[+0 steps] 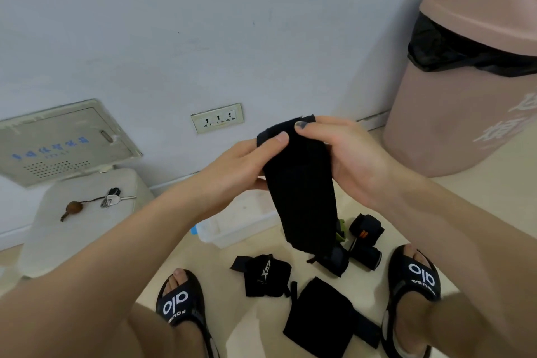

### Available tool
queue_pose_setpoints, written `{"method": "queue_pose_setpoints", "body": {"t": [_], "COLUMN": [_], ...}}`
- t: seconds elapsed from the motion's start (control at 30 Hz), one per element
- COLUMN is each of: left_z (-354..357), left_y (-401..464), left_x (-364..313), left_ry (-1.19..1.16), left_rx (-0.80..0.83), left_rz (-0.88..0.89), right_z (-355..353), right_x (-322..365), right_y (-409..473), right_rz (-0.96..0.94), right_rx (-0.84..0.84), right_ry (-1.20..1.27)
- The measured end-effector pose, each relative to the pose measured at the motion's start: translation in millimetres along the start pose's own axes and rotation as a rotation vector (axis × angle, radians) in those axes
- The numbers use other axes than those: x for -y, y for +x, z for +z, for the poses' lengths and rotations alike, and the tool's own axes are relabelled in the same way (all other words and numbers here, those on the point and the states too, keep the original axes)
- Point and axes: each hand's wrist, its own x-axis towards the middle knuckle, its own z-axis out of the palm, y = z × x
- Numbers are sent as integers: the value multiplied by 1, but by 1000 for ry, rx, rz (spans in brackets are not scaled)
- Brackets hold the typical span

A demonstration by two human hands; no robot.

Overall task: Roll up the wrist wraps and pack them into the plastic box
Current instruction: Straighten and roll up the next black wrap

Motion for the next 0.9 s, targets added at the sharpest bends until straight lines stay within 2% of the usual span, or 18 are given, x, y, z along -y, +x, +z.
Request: {"method": "queue_pose_setpoints", "body": {"t": [0.27,0.57,0.8,0.9], "left_z": [-2,-3,-4,-7], "left_y": [7,14,24,28], "left_x": [-2,-4,-5,-8], "left_ry": [-45,-226,-265,-365], "left_rx": [-200,-164,-233,-258], "left_rz": [-8,-29,-1,16], "right_z": [1,1,1,-2], "right_x": [-6,-7,-5,-6], "right_y": [6,13,19,21], "right_rz": [-7,63,80,102], "right_rx": [-76,24,12,-17], "right_ry": [-58,13,18,-6]}}
